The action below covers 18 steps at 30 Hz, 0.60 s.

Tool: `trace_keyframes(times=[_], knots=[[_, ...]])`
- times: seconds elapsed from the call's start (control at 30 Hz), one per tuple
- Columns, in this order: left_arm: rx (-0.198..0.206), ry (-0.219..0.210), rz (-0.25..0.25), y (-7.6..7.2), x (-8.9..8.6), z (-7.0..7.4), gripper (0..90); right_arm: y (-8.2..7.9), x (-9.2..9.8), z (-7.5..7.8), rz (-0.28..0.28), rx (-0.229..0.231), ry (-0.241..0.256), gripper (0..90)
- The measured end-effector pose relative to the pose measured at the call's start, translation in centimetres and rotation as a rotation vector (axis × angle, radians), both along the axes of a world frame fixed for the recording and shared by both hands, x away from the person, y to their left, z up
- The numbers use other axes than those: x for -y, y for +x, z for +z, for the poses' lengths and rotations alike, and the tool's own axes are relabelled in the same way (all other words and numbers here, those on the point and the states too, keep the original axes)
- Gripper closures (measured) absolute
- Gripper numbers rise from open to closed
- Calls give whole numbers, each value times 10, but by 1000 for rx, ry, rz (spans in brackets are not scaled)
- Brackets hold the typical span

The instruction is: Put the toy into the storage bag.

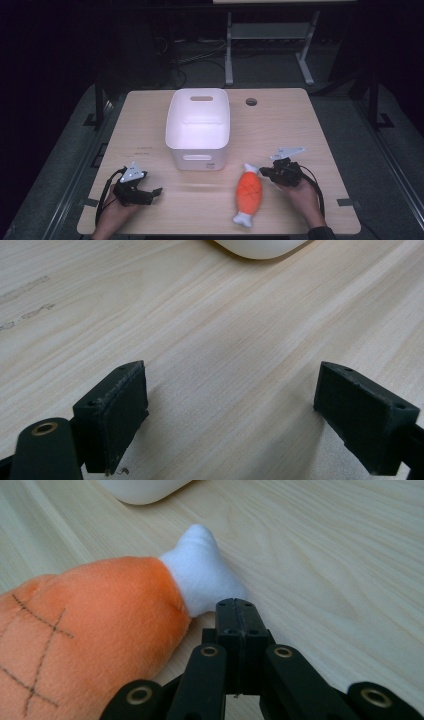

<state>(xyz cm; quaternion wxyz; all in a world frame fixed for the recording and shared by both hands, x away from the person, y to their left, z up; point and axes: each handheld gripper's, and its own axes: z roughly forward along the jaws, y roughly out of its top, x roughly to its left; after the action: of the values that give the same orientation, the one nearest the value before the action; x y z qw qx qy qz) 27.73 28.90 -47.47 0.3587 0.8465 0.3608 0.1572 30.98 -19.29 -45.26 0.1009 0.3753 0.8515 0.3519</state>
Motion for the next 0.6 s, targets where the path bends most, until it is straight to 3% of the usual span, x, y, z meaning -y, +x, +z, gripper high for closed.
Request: trace_keyframes(times=[0.6], knots=[[0,0,0,0,0,0,130,11,-24,1,54,9,-9,898]])
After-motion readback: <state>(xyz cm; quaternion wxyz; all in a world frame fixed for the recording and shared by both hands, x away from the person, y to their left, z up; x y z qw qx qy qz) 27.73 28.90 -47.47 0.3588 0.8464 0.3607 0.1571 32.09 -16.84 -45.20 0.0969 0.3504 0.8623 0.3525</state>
